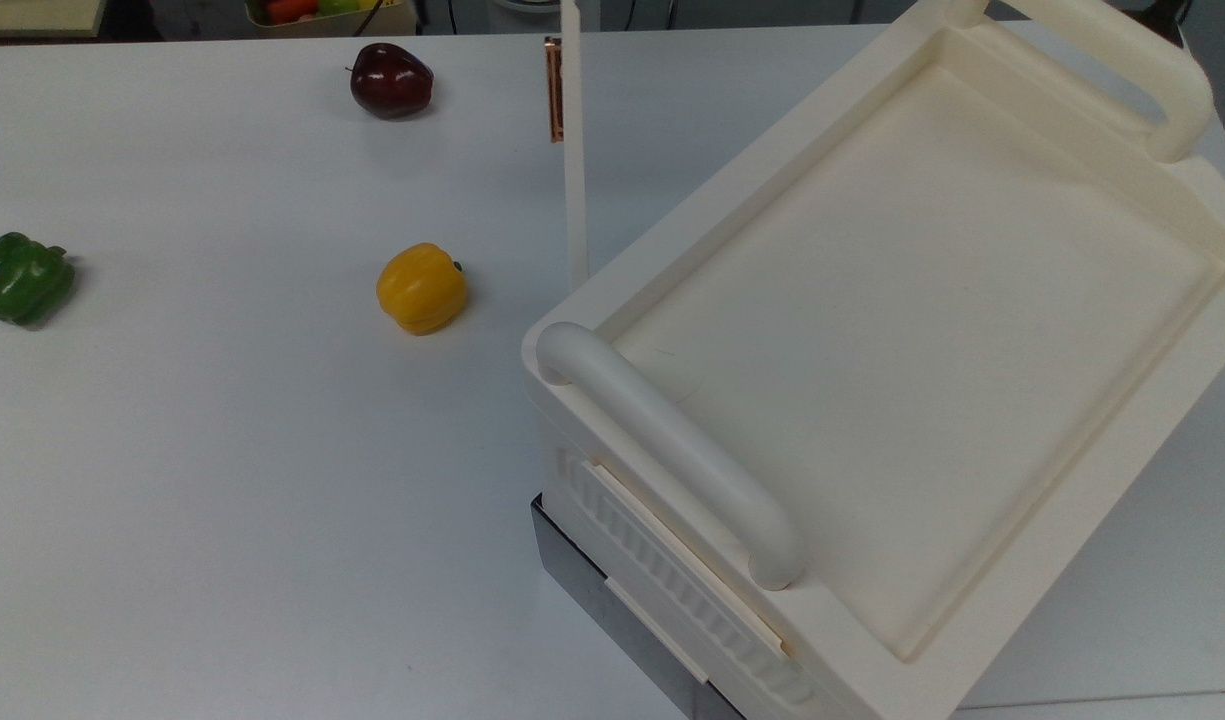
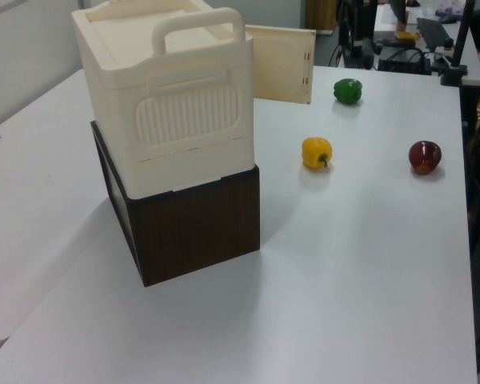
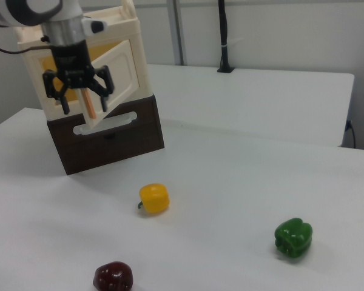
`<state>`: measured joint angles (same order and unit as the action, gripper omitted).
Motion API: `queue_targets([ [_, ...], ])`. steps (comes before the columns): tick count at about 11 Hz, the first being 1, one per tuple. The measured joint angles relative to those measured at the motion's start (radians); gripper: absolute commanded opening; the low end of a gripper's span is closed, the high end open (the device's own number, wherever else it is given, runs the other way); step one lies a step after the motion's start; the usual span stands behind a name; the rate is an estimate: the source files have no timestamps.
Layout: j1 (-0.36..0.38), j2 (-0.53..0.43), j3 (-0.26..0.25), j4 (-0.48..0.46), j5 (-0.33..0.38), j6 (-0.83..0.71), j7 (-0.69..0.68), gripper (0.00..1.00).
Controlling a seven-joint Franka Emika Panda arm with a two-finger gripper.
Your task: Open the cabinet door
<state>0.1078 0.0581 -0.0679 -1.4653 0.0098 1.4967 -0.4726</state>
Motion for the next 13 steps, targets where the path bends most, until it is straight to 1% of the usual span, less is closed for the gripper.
queue_targets([
  [3,-0.088,0.003,0.0,-0.015,-0.003,0.0,0.165,1.0],
  [5,-0.147,0.003,0.007,-0.019,-0.003,0.001,0.36,1.0],
  [6,-0.169,0.004,0.015,-0.026,-0.003,0.014,0.432,1.0],
  [7,-0.182,0.004,0.02,-0.039,-0.003,0.035,0.47,1.0],
  [9,-0.196,0.006,0.021,-0.049,-0.003,0.054,0.504,1.0],
  [13,-0.212,0.008,0.013,-0.049,-0.008,0.058,0.505,1.0],
])
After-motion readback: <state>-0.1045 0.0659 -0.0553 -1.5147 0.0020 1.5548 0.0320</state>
